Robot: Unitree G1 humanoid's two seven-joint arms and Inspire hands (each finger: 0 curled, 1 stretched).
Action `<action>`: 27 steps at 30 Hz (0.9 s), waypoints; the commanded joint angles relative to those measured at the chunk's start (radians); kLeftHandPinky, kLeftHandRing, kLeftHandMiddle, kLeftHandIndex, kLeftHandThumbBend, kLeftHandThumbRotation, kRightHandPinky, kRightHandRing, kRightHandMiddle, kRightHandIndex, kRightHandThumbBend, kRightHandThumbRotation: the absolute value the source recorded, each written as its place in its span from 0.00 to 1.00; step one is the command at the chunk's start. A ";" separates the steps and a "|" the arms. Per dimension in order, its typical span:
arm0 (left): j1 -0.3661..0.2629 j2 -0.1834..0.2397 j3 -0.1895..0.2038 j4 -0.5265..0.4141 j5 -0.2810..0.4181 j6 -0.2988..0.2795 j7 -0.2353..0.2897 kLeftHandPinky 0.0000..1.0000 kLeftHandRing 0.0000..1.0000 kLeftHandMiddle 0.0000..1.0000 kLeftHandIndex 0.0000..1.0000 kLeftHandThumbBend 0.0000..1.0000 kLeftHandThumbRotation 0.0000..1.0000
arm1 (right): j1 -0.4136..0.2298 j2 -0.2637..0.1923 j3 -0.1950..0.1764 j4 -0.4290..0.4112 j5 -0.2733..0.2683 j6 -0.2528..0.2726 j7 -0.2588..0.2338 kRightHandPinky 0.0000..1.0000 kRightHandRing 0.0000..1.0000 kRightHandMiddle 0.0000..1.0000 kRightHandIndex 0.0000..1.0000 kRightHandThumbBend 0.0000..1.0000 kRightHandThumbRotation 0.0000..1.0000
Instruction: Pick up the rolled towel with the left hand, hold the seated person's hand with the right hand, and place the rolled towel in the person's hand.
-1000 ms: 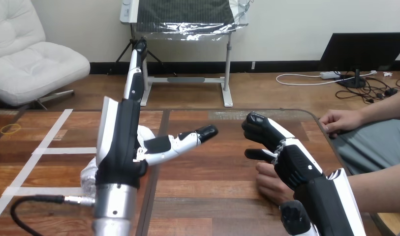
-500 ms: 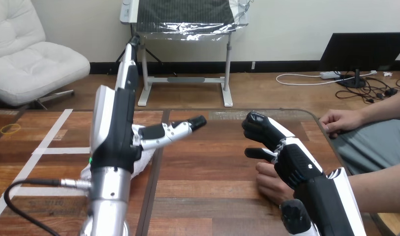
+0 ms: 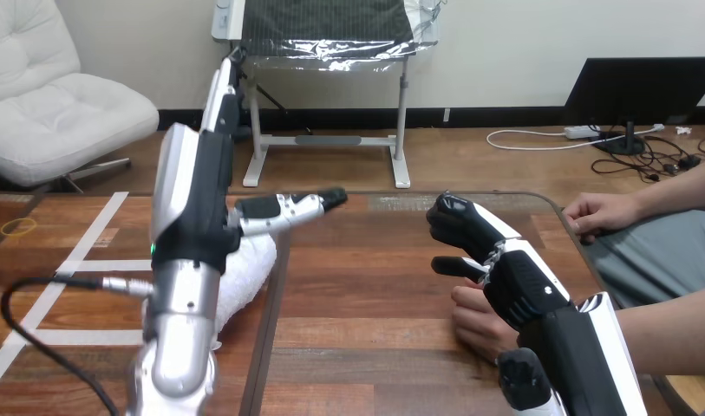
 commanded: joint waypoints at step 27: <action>-0.219 0.076 -0.016 0.143 0.068 0.242 -0.026 0.81 1.00 1.00 1.00 0.95 0.15 | -0.031 0.007 -0.003 -0.009 0.006 -0.017 -0.001 0.76 0.85 0.85 0.85 0.87 1.00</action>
